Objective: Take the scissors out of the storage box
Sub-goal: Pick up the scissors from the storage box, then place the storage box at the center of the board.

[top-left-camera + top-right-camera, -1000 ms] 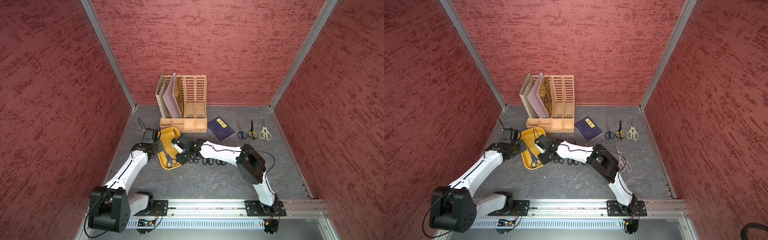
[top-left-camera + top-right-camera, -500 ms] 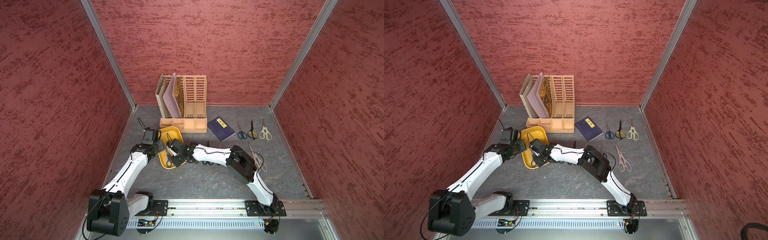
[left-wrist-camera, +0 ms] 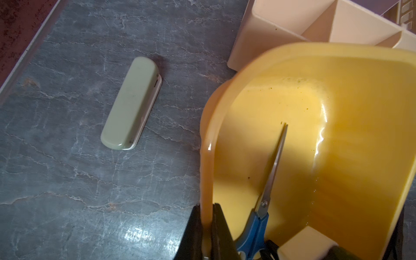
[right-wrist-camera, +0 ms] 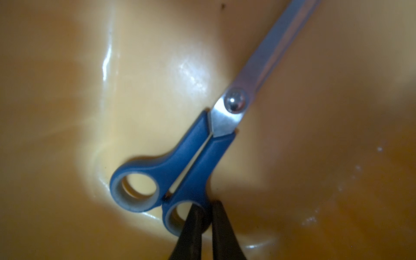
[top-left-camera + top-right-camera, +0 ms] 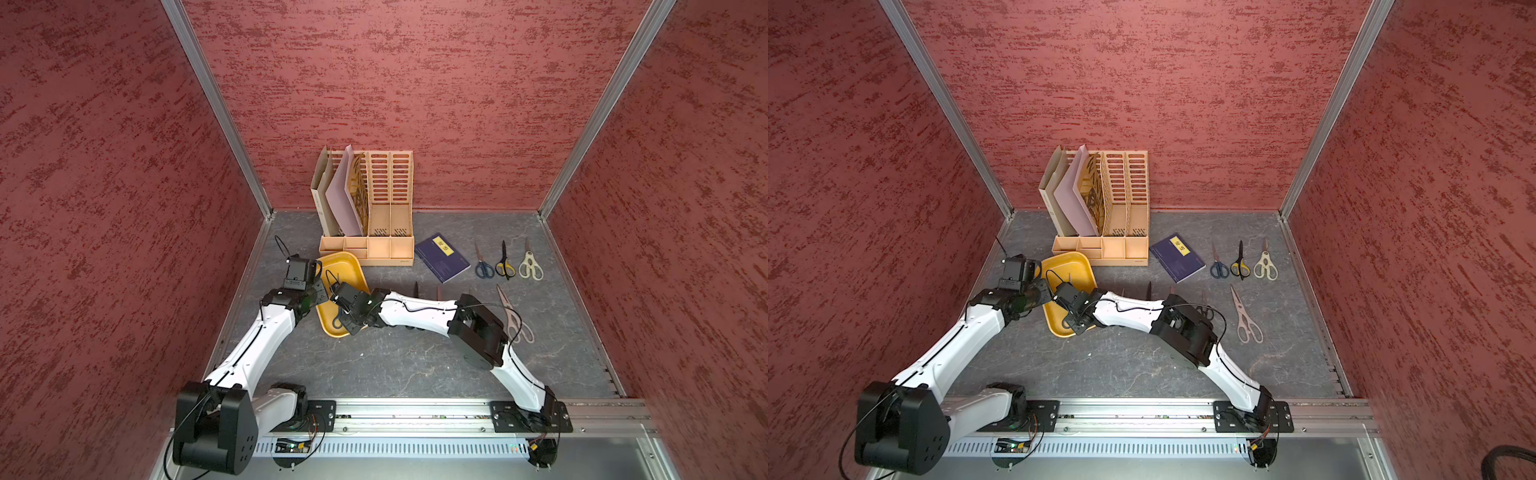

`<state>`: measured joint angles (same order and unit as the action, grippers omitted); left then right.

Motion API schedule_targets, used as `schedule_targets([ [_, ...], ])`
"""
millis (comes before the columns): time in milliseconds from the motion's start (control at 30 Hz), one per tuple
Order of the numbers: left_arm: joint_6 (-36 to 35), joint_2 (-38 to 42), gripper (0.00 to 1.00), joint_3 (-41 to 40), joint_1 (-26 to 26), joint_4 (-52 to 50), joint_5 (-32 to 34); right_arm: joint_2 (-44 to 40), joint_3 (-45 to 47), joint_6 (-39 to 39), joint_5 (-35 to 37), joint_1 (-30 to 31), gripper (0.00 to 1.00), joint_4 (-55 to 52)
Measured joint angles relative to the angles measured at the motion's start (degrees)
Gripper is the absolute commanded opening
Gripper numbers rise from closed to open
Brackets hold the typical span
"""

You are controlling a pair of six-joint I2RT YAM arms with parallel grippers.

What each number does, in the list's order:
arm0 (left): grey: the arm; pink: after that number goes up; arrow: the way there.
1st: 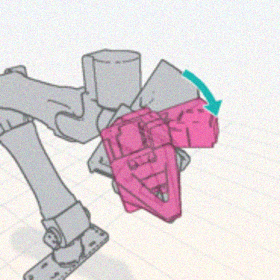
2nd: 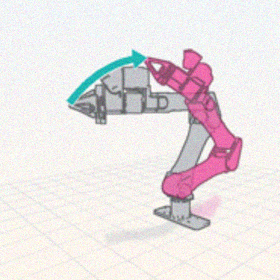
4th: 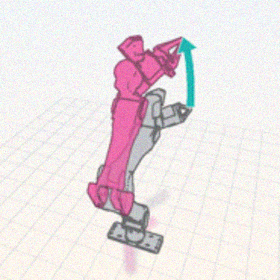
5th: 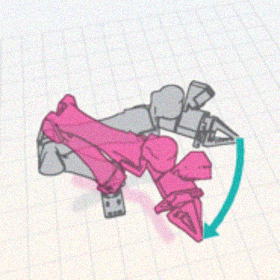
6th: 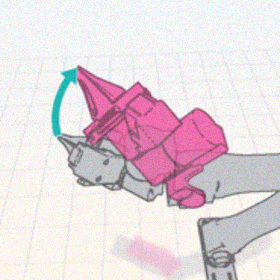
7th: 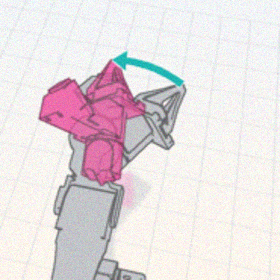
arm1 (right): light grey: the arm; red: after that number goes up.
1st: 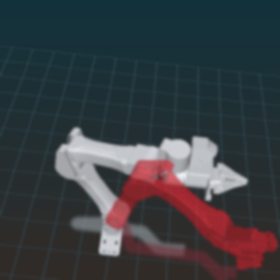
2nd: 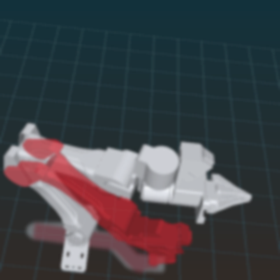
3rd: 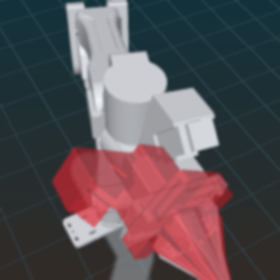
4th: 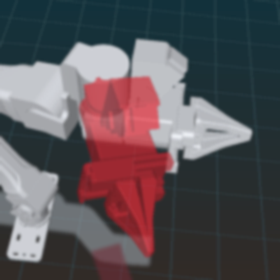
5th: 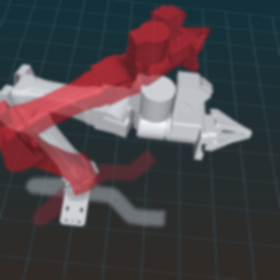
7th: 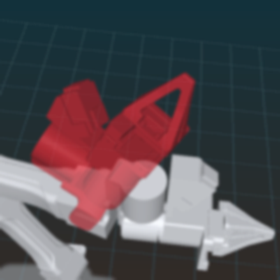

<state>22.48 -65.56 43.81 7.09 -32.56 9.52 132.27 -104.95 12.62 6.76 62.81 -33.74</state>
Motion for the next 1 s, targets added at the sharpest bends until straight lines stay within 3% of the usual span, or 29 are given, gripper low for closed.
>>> schedule_targets([
  [467,1.09,-0.81,0.0,0.0,-0.59,-1.42,0.85,-2.25,2.58,-1.53,-0.04,0.04,0.0,0.85],
  [1000,0.76,-6.45,0.0,3.61,-9.16,-7.19,-5.62,-15.96,4.85,-1.01,0.81,-0.63,0.0,0.37],
])
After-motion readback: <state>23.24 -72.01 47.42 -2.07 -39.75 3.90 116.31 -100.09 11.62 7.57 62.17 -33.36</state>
